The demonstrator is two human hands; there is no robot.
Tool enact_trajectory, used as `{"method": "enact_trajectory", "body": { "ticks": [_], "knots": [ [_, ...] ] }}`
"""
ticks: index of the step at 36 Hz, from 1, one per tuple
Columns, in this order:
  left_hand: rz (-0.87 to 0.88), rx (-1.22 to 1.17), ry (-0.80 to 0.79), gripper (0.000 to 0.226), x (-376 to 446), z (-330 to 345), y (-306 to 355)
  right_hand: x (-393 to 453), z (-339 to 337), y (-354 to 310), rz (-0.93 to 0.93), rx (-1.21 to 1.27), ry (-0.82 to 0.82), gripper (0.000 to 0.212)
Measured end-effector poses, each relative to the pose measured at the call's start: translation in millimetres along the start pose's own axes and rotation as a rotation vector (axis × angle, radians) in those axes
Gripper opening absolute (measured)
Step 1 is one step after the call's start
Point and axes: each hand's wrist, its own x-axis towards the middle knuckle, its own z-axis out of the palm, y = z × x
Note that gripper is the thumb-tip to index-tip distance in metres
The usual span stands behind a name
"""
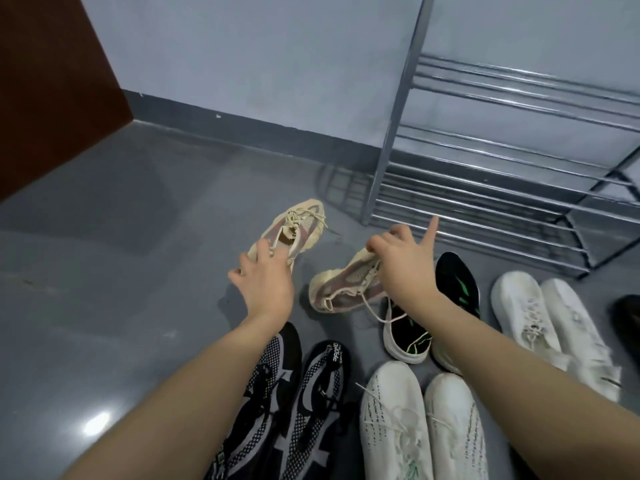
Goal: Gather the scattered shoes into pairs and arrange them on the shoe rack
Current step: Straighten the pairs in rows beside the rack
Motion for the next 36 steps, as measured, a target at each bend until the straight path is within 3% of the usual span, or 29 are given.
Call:
{"method": "enact_trajectory", "body": {
  "ticks": [9,16,20,24,29,36],
  "knots": [
    [0.014,-0.040,-0.032,0.017,-3.6,9.8,3.1,12.6,19.1,-1.7,-0.040,-0.139,0.058,0.041],
    [0.041,-0.029,-0.058,0.019,0.3,30.6,-6.6,19.3,58.9,-8.5,-0.005,-0.117,-0.201,0.055],
    [0.059,0.003,-0.111,0.017,1.8,47.1,-10.5,14.3,84.5,-11.9,0.032,0.059,-0.339,0.050],
    [0.097,0.046,-0.153,0.022,4.5,58.2,-16.9,14.2,99.2,-16.3,0.098,0.168,-0.367,0.042],
    [0.152,0.088,-0.162,0.025,15.5,65.4,-21.4,16.1,113.4,-26.6,0.219,0.168,-0.427,0.070],
    [0.206,0.263,-0.337,0.038,16.9,74.5,-22.1,17.0,127.1,-38.7,0.182,0.005,-0.343,0.043]
  ]
}}
